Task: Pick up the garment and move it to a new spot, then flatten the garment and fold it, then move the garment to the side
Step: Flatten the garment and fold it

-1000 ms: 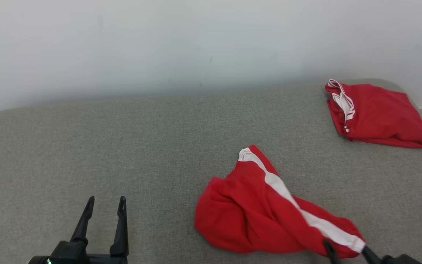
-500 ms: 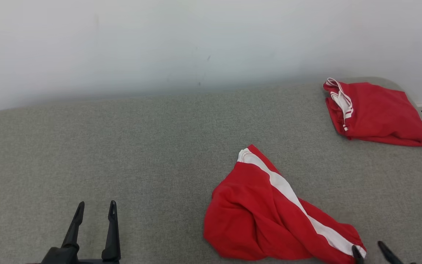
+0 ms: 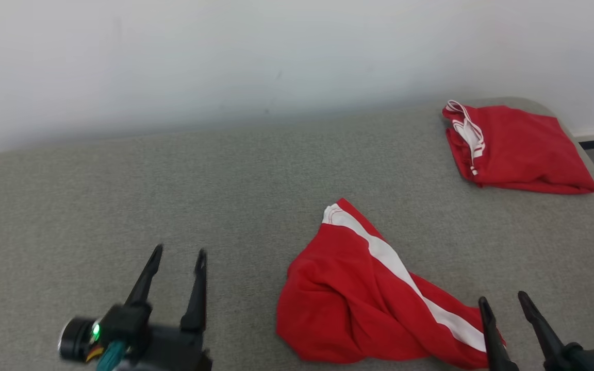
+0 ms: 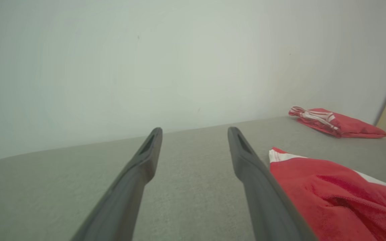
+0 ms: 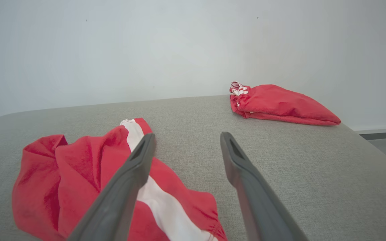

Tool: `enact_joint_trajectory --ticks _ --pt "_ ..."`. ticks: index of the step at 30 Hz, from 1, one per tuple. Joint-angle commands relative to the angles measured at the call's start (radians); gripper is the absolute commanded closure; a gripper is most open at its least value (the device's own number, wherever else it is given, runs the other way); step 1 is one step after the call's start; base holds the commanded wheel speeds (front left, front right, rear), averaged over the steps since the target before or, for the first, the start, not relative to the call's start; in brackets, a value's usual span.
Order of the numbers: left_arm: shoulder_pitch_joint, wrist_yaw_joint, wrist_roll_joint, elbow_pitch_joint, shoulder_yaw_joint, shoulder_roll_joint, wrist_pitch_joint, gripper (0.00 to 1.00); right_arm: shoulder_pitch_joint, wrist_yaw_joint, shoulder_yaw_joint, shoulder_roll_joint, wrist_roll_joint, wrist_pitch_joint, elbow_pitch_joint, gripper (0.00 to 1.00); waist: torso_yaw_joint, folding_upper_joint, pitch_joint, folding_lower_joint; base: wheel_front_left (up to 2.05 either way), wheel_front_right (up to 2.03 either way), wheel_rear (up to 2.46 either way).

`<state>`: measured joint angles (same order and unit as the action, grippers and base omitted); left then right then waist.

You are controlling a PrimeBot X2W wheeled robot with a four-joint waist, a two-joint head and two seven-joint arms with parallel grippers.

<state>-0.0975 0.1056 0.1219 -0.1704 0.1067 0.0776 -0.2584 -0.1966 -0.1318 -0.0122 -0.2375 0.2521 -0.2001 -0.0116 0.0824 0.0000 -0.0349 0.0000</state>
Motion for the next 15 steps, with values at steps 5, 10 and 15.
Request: enact_joint_trajectory --ticks 5,10,15 --pt "-0.22 0.024 0.048 -0.111 0.11 0.035 0.088 0.0 0.059 0.003 0.053 0.051 -0.022 -0.024 0.01 0.0 0.083 0.0 -0.051 0.0 0.0 0.0 0.0" --pt "-0.422 0.024 0.232 -0.211 0.322 0.121 0.246 0.0 0.128 0.003 0.108 0.083 -0.024 -0.042 0.05 0.0 0.165 0.0 -0.097 0.0 0.0 0.0 0.0" --pt "-0.551 0.023 0.391 -0.253 0.487 0.221 0.353 0.0 0.189 0.003 0.145 0.107 -0.015 -0.058 0.095 0.0 0.231 0.0 -0.138 0.0 0.0 0.0 0.0"
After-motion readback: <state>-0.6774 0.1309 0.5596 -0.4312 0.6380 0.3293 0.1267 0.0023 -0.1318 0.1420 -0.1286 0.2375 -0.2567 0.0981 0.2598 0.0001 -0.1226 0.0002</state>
